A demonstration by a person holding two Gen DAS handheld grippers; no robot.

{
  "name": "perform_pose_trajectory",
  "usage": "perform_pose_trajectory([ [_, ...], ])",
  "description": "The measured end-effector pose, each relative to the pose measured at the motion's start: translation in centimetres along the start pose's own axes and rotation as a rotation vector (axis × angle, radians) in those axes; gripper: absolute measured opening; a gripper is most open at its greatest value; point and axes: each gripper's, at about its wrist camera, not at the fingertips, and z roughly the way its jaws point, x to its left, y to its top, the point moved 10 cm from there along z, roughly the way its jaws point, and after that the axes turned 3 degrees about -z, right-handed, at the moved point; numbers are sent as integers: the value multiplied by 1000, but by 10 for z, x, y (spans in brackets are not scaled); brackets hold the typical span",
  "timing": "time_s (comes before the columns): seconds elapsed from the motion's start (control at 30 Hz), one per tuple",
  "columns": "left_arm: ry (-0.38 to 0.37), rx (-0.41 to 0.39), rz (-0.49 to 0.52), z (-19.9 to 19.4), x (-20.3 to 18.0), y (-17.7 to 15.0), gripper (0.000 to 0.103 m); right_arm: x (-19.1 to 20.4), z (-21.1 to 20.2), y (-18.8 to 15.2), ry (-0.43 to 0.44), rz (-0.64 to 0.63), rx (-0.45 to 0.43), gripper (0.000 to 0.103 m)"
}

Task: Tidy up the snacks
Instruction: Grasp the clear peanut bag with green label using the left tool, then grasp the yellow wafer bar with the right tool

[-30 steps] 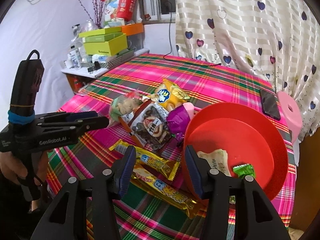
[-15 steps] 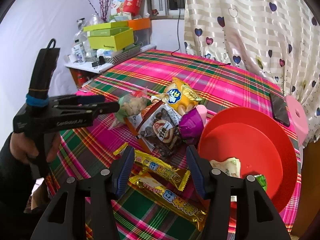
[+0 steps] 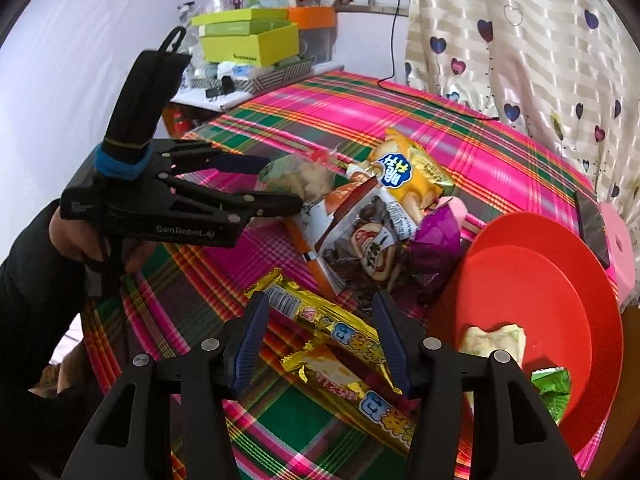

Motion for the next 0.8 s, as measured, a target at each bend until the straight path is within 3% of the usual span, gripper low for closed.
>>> perform_pose_trajectory([
  [0.07, 5, -7, -6, 0, 1, 0, 66, 2, 3, -1, 1, -5, 9, 53],
  [0.2, 22, -16, -16, -5, 2, -8, 48, 2, 7, -2, 4, -14, 24, 53],
  [0.27, 34, -23, -29, -10, 4, -14, 43, 3, 9, -3, 4, -15, 32, 53],
  [0.8, 104, -57, -176, -70, 14, -50, 42, 4, 28, -13, 16, -64, 99, 53],
])
